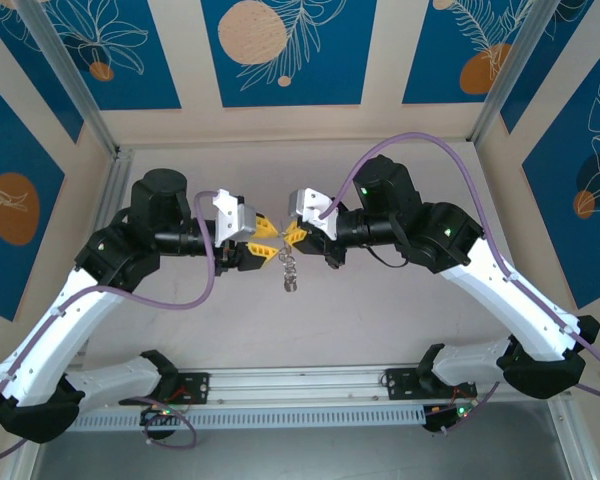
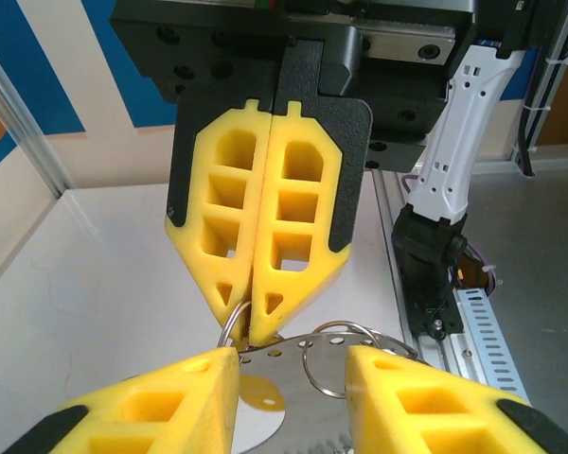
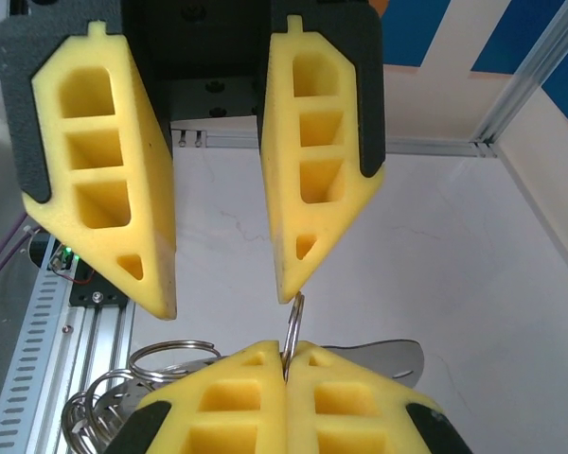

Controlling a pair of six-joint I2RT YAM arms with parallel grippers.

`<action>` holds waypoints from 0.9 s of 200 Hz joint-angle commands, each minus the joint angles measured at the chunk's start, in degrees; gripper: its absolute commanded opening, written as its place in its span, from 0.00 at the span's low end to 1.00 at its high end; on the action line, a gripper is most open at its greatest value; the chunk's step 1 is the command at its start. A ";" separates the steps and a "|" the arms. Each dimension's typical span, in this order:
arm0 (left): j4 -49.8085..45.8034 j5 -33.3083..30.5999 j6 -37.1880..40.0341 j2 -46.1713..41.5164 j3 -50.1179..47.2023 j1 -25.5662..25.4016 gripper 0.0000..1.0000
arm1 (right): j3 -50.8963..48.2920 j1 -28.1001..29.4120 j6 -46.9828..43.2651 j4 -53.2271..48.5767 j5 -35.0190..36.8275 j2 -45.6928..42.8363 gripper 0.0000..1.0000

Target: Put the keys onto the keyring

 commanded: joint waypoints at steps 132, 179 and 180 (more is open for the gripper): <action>0.58 -4.54 1.65 -1.37 0.11 -0.30 0.34 | 1.20 -0.08 -0.24 1.27 -3.23 -0.38 0.00; 0.64 -4.06 1.78 -1.99 0.04 -0.35 0.34 | 1.74 -0.36 0.30 1.63 -3.51 0.22 0.00; 0.71 -4.07 1.77 -1.99 0.03 -0.36 0.34 | 1.75 -0.36 0.29 1.58 -3.51 0.23 0.00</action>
